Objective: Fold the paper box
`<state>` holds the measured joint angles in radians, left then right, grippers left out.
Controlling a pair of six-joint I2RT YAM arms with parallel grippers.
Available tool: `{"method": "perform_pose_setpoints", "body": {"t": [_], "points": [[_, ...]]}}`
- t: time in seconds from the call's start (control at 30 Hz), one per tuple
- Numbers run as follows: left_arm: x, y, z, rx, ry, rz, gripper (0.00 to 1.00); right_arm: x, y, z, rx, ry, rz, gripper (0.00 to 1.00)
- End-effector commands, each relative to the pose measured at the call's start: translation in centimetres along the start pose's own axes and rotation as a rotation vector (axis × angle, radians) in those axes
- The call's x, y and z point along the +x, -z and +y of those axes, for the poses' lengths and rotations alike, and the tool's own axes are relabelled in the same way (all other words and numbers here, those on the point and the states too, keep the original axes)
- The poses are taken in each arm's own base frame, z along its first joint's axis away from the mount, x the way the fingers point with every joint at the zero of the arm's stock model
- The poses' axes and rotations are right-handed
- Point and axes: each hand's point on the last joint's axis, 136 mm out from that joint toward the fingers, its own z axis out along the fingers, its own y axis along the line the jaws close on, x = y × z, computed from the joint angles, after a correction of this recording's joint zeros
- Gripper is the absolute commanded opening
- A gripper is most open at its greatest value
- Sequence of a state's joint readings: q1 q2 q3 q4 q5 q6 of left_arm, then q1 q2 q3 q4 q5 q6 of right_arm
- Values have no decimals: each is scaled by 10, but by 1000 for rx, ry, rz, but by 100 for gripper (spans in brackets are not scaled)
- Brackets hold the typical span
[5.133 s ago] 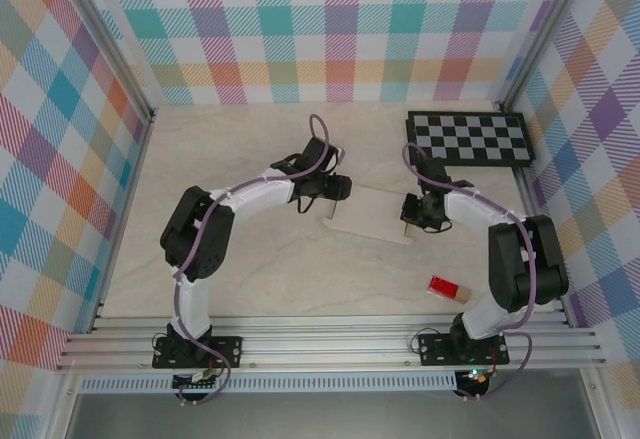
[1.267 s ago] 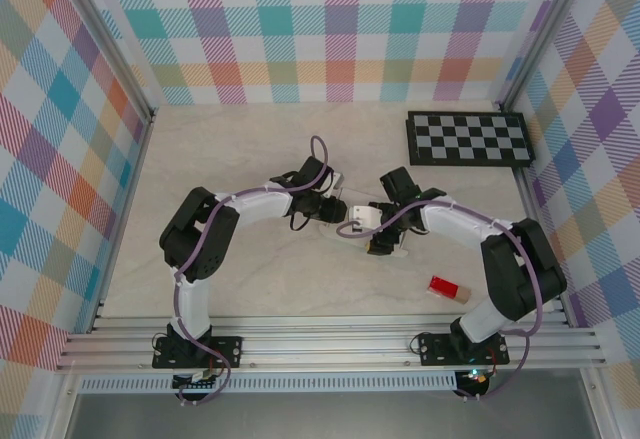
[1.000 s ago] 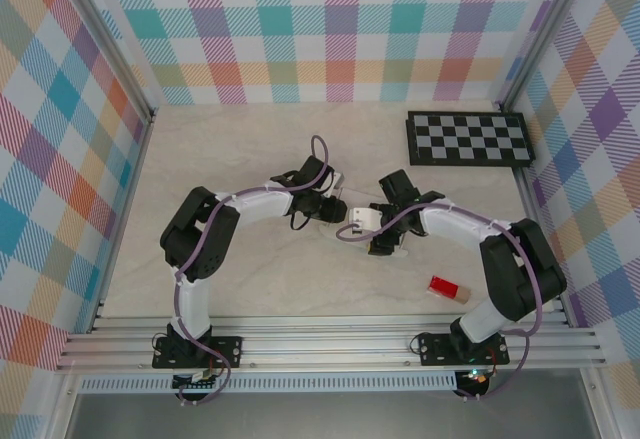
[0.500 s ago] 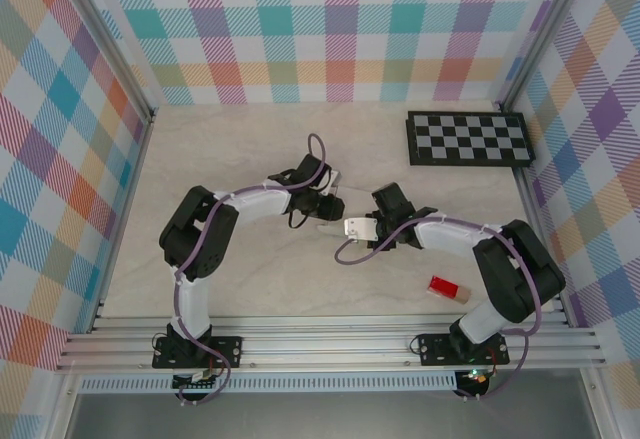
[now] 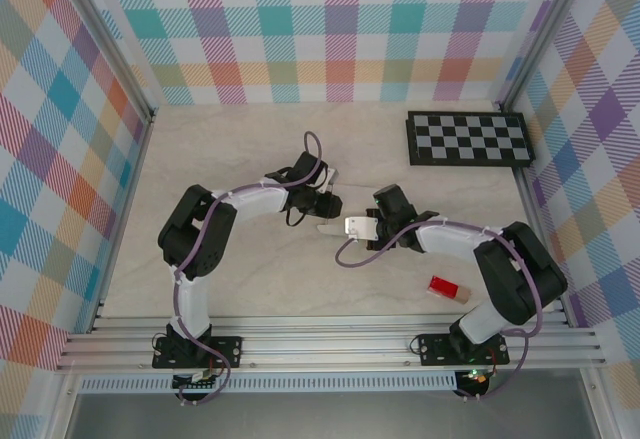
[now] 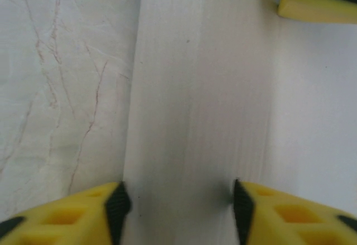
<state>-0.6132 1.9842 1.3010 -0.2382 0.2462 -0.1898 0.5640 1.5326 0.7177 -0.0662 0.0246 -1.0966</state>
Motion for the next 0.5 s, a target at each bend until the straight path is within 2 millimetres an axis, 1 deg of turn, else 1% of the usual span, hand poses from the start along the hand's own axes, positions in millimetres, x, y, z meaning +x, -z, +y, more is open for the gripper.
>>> {"method": "perform_pose_setpoints", "body": {"t": [0.0, 0.1, 0.17, 0.23, 0.3, 0.33, 0.37, 0.43, 0.47], "points": [[36, -14, 18, -45, 26, 140, 41, -16, 24, -8, -11, -125, -93, 66], [36, -14, 20, -56, 26, 139, 41, -27, 50, -24, 19, -207, -145, 67], [36, -13, 21, -60, 27, 138, 41, -29, 69, -38, 67, -293, -171, 67], [34, -12, 21, -62, 26, 134, 40, -27, 88, -55, 138, -407, -192, 65], [31, -11, 21, -63, 24, 128, 40, -21, 105, -70, 211, -549, -198, 62], [31, -11, 21, -64, 24, 128, 40, -15, 112, -76, 249, -621, -187, 61], [29, -10, 21, -63, 23, 125, 40, -6, 119, -84, 294, -737, -170, 59], [27, -10, 21, -63, 22, 122, 40, 21, 132, -96, 376, -993, -108, 54], [27, -11, 21, -62, 24, 122, 40, 38, 137, -97, 401, -1155, -76, 51]]}}
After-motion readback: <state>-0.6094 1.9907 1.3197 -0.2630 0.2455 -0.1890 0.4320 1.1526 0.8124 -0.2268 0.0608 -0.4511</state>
